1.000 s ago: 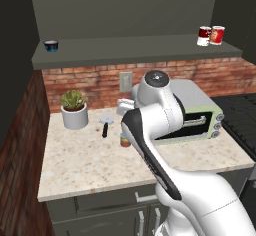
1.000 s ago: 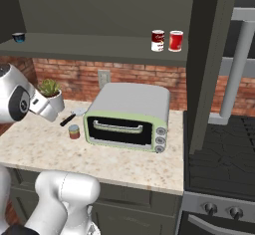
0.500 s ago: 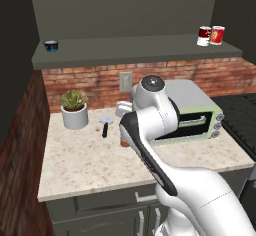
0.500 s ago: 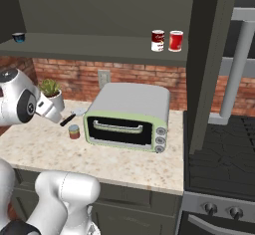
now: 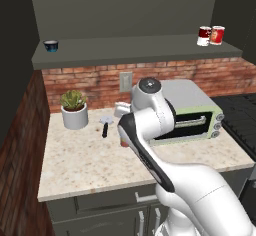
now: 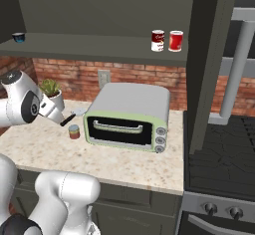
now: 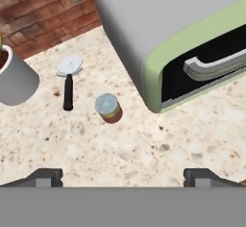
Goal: Pick the cans from the counter and place them in their designated side in the cabinet.
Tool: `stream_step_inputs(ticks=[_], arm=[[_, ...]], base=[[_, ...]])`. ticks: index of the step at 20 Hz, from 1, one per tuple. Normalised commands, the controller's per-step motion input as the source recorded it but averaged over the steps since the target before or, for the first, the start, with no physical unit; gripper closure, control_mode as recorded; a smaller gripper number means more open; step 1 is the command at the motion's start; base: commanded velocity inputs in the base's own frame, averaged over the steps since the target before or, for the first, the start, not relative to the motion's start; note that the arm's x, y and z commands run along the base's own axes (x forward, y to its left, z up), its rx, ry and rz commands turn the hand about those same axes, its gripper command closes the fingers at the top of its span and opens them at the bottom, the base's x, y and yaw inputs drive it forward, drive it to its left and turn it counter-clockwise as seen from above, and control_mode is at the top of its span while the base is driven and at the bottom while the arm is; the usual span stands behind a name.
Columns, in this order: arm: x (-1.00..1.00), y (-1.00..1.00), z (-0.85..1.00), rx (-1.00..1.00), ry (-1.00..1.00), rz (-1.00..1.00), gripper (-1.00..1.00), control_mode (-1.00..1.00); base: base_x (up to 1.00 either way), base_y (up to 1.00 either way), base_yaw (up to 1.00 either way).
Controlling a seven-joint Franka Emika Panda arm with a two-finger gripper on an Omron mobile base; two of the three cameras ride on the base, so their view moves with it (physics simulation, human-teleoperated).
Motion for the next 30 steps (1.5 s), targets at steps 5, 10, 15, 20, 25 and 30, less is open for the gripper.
stream_step_inputs(ticks=[5, 10, 15, 20, 25, 30], arm=[[0.12, 0.04, -0.22, 0.01, 0.0, -0.02, -1.0, -1.0], [0.1, 0.07, -0.22, 0.0, 0.0, -0.02, -1.0, -1.0], [0.08, 0.02, -0.13, 0.01, 0.0, -0.02, -1.0, -1.0], [0.12, 0.0, -0.1, 0.05, 0.0, -0.03, -1.0, -1.0], [0.12, 0.03, -0.09, 0.04, 0.0, -0.04, -1.0, -1.0], [0.1, 0.04, -0.11, 0.0, 0.0, -0.03, -1.0, -1.0]], base=[[0.0, 0.0, 0.0], [0.0, 0.0, 0.0], [0.0, 0.0, 0.0], [0.0, 0.0, 0.0], [0.0, 0.0, 0.0], [0.0, 0.0, 0.0]])
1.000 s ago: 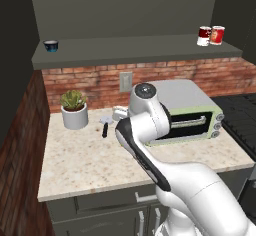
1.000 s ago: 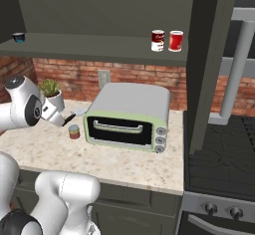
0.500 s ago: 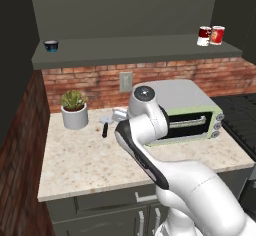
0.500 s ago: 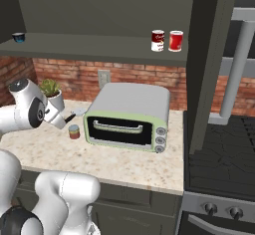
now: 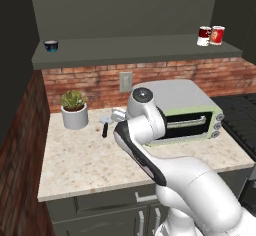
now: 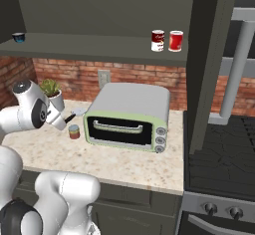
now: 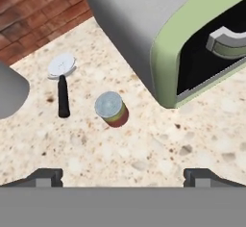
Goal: Pick the cans from the counter and place them in their designated side in the cabinet.
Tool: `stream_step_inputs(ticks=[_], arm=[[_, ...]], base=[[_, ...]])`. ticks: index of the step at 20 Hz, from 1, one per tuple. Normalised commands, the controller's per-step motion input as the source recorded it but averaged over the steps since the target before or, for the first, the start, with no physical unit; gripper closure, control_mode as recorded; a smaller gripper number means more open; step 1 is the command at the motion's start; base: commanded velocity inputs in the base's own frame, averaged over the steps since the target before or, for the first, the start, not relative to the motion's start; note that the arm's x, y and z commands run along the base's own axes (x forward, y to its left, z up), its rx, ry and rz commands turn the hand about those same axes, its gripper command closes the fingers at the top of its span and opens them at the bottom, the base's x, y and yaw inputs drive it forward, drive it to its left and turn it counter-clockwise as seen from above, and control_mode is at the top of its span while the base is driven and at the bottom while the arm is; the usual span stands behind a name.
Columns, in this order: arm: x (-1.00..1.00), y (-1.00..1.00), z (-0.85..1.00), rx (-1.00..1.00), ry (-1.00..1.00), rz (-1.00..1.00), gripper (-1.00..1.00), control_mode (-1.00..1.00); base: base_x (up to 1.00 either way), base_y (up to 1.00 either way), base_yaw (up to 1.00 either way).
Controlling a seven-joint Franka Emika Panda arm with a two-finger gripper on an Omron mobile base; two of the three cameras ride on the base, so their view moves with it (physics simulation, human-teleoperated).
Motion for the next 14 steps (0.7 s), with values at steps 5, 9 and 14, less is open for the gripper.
stream_step_inputs(ticks=[5, 9, 14], arm=[[0.12, 0.01, -0.08, 0.0, 0.0, -0.03, -1.0, -1.0], [0.15, 0.0, -0.05, 0.0, 0.03, -0.03, -1.0, -1.0], [0.15, 0.0, -0.07, 0.01, 0.03, -0.02, -1.0, -1.0]], base=[[0.0, 0.0, 0.0], [0.0, 0.0, 0.0], [0.0, 0.0, 0.0]])
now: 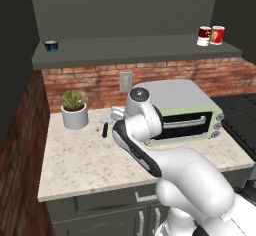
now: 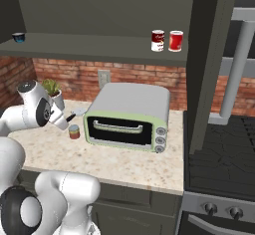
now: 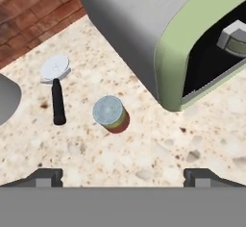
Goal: Pick the cans from the counter and place them in their designated side in the cabinet.
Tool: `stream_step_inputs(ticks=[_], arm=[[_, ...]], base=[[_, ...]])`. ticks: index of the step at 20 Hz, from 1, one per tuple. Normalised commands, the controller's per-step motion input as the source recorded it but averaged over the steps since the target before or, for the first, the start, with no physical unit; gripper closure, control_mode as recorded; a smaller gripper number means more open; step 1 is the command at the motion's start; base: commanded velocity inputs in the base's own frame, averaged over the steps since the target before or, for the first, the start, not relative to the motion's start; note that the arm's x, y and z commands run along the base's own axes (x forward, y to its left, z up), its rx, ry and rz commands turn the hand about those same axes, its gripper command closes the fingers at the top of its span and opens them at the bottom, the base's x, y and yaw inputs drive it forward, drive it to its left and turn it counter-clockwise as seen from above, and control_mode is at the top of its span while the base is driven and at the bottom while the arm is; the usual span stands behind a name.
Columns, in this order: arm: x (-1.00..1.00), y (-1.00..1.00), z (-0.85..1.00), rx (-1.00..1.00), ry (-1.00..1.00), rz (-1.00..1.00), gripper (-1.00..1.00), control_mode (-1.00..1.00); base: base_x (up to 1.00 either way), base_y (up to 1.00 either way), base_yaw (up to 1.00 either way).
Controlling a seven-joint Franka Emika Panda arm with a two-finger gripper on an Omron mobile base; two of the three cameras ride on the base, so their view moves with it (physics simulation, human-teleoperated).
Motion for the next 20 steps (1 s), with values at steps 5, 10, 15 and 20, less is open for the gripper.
stream_step_inputs(ticks=[5, 10, 15, 20], arm=[[0.14, 0.0, -0.08, 0.04, 0.04, -0.02, -1.0, -1.0], [0.08, 0.0, -0.14, 0.04, 0.03, -0.02, -1.0, -1.0], [0.05, 0.0, -0.15, 0.01, 0.0, -0.02, -1.0, -1.0], [0.04, 0.0, -0.11, 0.0, 0.0, -0.01, -1.0, -1.0]], base=[[0.0, 0.0, 0.0], [0.0, 0.0, 0.0], [0.0, 0.0, 0.0], [0.0, 0.0, 0.0]])
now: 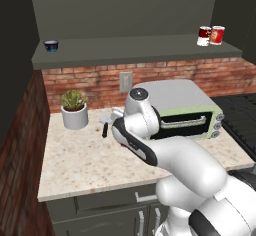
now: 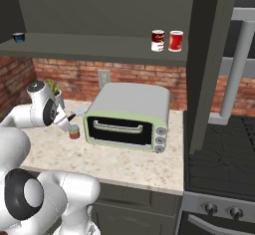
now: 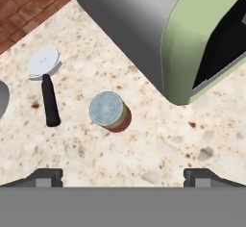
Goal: Pick the cans from the counter and place them in their designated side in the cabinet.
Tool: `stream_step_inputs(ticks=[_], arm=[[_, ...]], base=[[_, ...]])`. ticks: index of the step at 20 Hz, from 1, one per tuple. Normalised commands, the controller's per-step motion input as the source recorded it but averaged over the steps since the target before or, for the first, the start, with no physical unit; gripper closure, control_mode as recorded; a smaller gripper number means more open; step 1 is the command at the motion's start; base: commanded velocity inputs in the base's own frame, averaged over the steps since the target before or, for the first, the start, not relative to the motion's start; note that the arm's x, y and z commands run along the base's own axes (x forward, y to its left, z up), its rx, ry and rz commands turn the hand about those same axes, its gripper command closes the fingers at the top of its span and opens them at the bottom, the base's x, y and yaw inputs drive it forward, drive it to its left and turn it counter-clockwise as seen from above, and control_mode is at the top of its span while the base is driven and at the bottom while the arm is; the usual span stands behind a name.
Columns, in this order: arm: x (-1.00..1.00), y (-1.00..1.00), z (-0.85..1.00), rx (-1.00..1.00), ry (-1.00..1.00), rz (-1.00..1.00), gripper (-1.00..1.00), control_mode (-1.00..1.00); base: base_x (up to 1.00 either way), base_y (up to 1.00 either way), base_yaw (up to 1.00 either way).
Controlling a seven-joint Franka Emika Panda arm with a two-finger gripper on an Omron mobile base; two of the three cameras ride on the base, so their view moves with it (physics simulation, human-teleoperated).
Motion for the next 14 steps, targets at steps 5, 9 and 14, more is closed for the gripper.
stream_step_inputs(ticks=[5, 9, 14], arm=[[0.06, -0.01, -0.11, 0.0, 0.0, -0.01, -1.0, -1.0], [0.1, -0.01, -0.11, 0.0, 0.01, -0.01, -1.0, -1.0], [0.13, 0.0, -0.12, 0.01, 0.02, -0.01, -1.0, -1.0]], base=[[0.0, 0.0, 0.0], [0.0, 0.0, 0.0], [0.0, 0.0, 0.0]])
